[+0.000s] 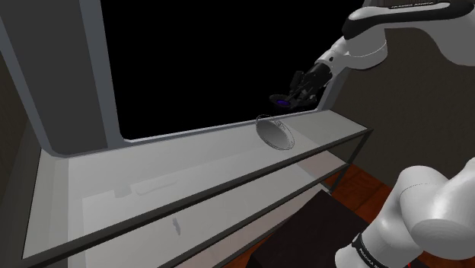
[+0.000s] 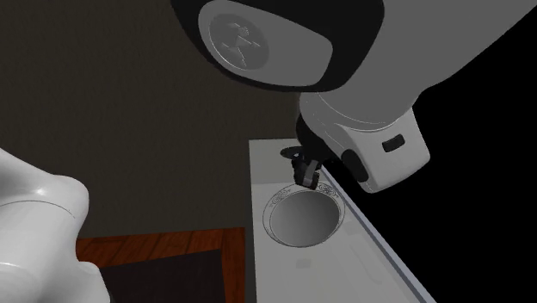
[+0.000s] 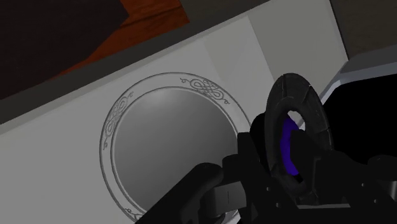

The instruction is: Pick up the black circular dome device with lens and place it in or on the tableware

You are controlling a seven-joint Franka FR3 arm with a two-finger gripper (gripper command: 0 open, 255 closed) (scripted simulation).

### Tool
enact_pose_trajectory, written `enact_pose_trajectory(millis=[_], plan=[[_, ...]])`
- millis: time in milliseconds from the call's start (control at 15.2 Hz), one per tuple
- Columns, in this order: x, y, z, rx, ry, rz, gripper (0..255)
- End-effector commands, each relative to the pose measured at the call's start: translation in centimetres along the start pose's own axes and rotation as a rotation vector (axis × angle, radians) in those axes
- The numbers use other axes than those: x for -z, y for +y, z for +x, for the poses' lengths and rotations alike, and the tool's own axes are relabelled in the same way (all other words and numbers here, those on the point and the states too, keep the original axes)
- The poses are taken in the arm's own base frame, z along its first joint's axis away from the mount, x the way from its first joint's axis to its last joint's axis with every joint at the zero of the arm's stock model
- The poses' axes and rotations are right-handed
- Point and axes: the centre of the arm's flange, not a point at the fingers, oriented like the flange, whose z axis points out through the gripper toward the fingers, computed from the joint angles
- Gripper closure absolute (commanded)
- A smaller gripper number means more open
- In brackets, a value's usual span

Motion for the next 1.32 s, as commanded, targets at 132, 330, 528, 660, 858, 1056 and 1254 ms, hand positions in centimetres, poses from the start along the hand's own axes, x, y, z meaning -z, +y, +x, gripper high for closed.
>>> enact_pose_trajectory(millis=[132, 330, 528, 660, 858, 1056, 1254], plan=[[-1.4, 1.4, 0.6, 0.0, 0.0, 0.0, 255], [-2.5, 2.5, 1.0, 0.0, 0.0, 0.0, 255], [-3.5, 3.5, 1.4, 0.0, 0.0, 0.0, 255], [-3.9, 4.0, 1.6, 0.0, 0.0, 0.0, 255], [-3.9, 4.0, 1.6, 0.0, 0.0, 0.0, 255], [-3.9, 4.0, 1.6, 0.0, 0.0, 0.0, 255], [-3.9, 4.0, 1.6, 0.0, 0.0, 0.0, 0]])
